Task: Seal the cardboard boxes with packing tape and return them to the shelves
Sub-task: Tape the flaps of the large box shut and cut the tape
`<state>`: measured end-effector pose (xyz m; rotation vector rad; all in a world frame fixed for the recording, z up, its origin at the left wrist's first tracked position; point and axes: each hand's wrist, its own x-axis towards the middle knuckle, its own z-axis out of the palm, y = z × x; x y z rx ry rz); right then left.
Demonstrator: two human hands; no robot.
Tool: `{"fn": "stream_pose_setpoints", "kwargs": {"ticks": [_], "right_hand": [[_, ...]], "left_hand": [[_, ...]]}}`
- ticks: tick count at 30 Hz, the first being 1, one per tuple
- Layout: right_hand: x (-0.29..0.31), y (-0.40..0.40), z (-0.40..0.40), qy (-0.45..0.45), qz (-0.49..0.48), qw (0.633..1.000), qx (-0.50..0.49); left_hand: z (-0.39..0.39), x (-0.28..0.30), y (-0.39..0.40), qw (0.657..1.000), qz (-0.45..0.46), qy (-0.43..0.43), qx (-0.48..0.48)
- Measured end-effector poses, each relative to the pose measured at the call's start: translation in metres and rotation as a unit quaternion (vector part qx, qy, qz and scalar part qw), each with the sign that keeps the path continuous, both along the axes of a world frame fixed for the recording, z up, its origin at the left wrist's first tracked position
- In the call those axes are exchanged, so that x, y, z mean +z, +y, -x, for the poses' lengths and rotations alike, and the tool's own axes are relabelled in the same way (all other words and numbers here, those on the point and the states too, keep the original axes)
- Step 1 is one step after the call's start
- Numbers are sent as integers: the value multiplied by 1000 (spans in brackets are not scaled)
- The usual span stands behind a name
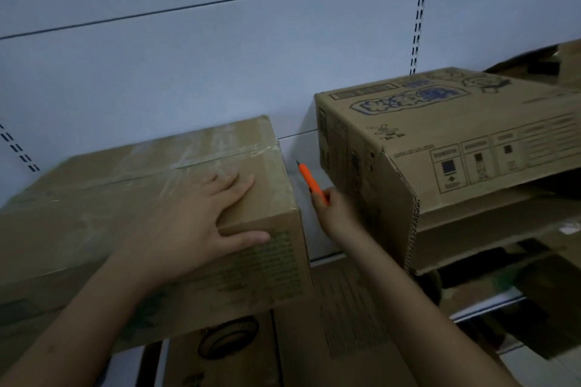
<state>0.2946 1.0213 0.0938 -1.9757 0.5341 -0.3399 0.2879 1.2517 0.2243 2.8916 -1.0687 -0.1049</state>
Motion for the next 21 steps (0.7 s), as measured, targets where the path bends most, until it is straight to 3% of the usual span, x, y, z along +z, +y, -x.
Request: {"fn": "stream_pose_setpoints", "kwargs": {"ticks": [2,3,7,9,11,12,15,16,18,19,21], "right_hand": [[42,4,25,-45,-106,993,10],[68,7,37,-66,-97,993,8],[158,25,53,-167,91,981,-47],[177,41,38,-171,111,979,-23],[179,62,20,-132,146,980,20],[175,72,11,-102,176,978,43],[148,98,-1,-27,295,952,78],[139,105,-3,-31,340,937,67],[125,116,-1,-60,429,901,29],[122,121,2,-69,459,885,18],[120,126,12,-86,472,877,-8]], "left_hand": [[-2,1,-14,999,-22,-26,-1],[-2,0,-24,998,-28,-48,-3],[4,-4,-56,991,-10,-127,-43],[3,6,-45,994,18,-59,-89],[-9,24,0,990,96,55,-83],[-19,30,35,987,133,67,-55],[-46,27,152,980,184,-47,64],[-50,21,186,974,181,-62,124],[-52,9,224,953,201,21,227],[-53,3,232,945,216,63,236],[-55,-6,235,956,188,67,217]]}}
